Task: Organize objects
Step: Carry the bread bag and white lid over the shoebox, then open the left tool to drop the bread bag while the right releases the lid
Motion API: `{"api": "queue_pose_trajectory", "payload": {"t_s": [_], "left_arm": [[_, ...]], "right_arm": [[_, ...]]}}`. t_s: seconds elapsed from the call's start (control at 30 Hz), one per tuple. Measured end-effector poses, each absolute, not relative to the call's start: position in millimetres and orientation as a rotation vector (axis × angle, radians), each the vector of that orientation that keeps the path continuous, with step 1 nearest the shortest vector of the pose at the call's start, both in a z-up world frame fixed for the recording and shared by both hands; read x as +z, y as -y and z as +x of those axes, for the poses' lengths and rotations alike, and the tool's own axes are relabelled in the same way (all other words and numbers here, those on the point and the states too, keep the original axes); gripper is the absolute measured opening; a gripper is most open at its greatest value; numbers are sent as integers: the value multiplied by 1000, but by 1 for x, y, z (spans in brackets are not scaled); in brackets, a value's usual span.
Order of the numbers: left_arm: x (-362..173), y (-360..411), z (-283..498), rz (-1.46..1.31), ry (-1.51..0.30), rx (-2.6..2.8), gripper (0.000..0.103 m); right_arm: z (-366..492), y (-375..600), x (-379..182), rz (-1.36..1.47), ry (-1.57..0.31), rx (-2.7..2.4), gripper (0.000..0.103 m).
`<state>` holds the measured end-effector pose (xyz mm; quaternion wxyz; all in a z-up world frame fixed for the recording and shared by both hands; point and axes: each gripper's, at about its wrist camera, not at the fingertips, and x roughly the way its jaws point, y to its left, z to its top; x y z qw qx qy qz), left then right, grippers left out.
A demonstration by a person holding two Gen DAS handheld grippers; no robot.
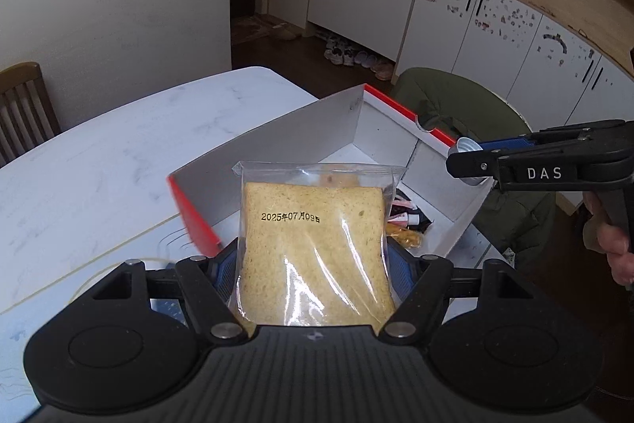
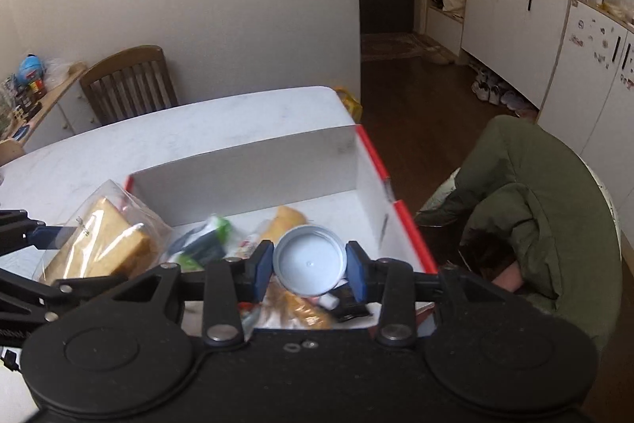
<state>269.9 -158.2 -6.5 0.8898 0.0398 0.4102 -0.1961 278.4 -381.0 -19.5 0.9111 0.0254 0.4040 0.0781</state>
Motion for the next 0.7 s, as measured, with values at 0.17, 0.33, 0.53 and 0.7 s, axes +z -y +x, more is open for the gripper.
{"api": "queue_pose_trajectory", "payload": {"t_s": [0.17,0.33,0.53,0.7], "left_arm": [[-23,183,294,125,-888,-372,72],[-42,188,321,101,-959,-300,72],[-54,199,338,174,-962,-257,72],[-64,209,344,215,-973,-242,72]], "right_arm": [[296,387,-35,59,-868,153,38],[311,383,-53,59,-909,181,38],[324,375,-73,21,-951,199,38],[333,372,-81,7,-973,204,38]]}}
